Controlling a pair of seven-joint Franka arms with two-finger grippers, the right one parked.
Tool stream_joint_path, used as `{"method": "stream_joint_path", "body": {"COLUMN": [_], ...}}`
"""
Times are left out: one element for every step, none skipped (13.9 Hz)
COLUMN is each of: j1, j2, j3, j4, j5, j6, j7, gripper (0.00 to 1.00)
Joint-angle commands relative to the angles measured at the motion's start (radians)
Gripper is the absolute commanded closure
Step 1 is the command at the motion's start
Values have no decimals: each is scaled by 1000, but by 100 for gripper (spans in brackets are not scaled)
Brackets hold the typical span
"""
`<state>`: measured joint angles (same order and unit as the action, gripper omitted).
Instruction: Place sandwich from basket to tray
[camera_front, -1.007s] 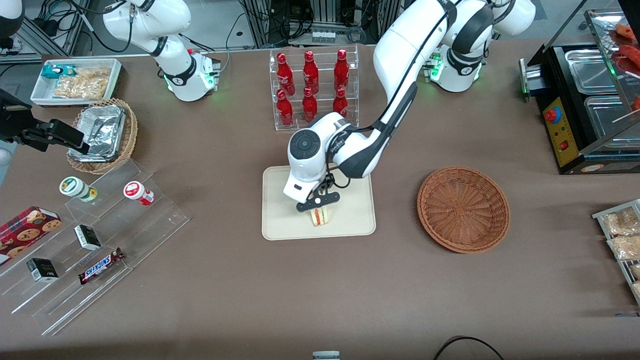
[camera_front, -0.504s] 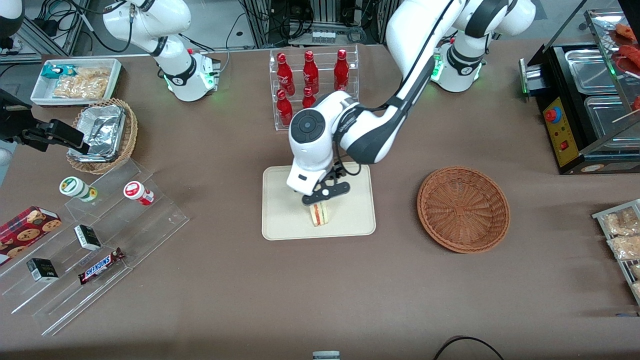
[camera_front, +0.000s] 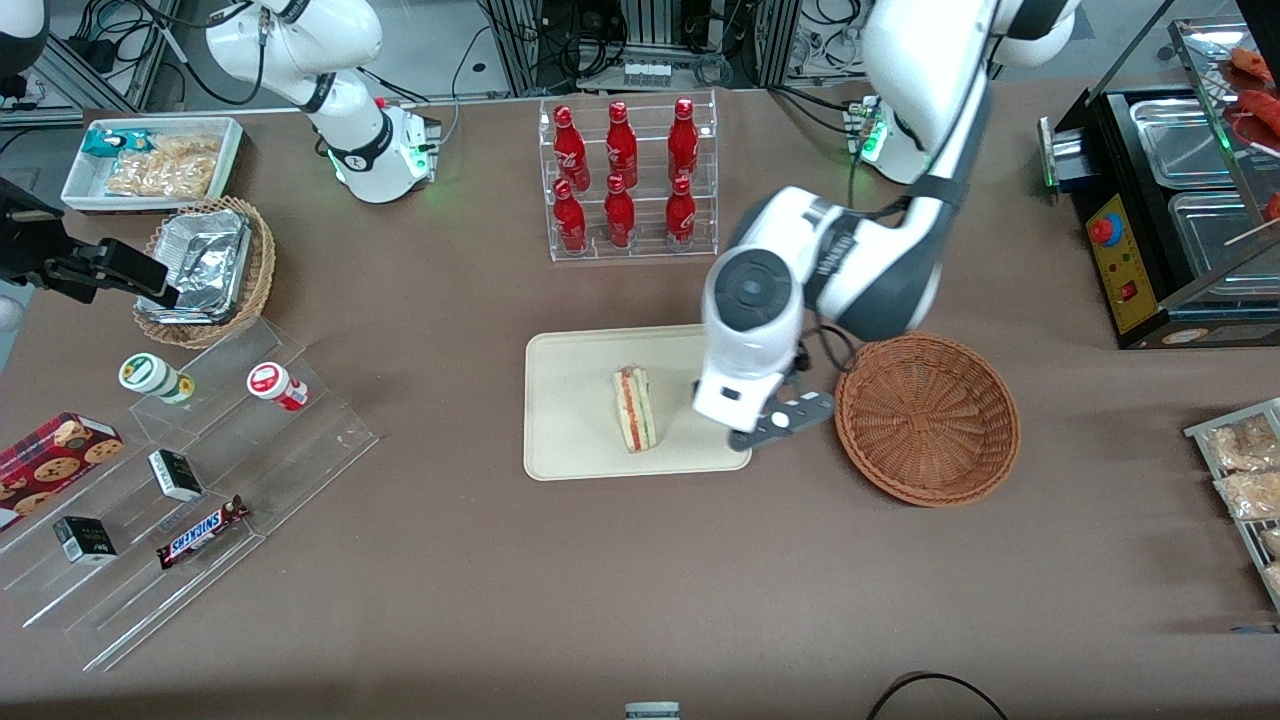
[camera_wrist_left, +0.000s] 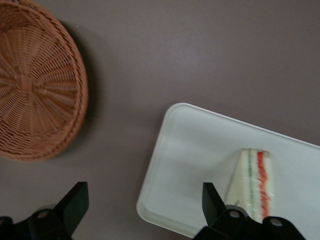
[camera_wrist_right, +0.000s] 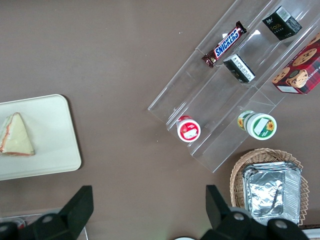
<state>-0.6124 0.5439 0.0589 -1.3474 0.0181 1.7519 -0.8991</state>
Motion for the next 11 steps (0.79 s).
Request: {"method": "stream_joint_path", "body": {"j1": [52, 75, 89, 112, 134, 166, 207, 264, 354, 415, 449], "j2": [-125, -143, -172, -206, -243, -281, -304, -338, -361, -378, -404], "j3": [-7, -7, -5, -5, -5, -7, -20, -66, -132, -181, -192], "j4": [-136, -157, -188, -220, -245, -268, -272, -271, -266, -265, -269], "j5": [-1, -1, -1, -1, -1, 0, 0, 0, 0, 0, 2], "j6": [0, -5, -9, -12, -14, -25, -53, -95, -129, -150, -178], "j7": [65, 101, 158, 198, 233, 273, 319, 354, 394, 432, 475], "gripper": [0, 0, 0, 0, 0, 0, 0, 0, 0, 0, 0]}}
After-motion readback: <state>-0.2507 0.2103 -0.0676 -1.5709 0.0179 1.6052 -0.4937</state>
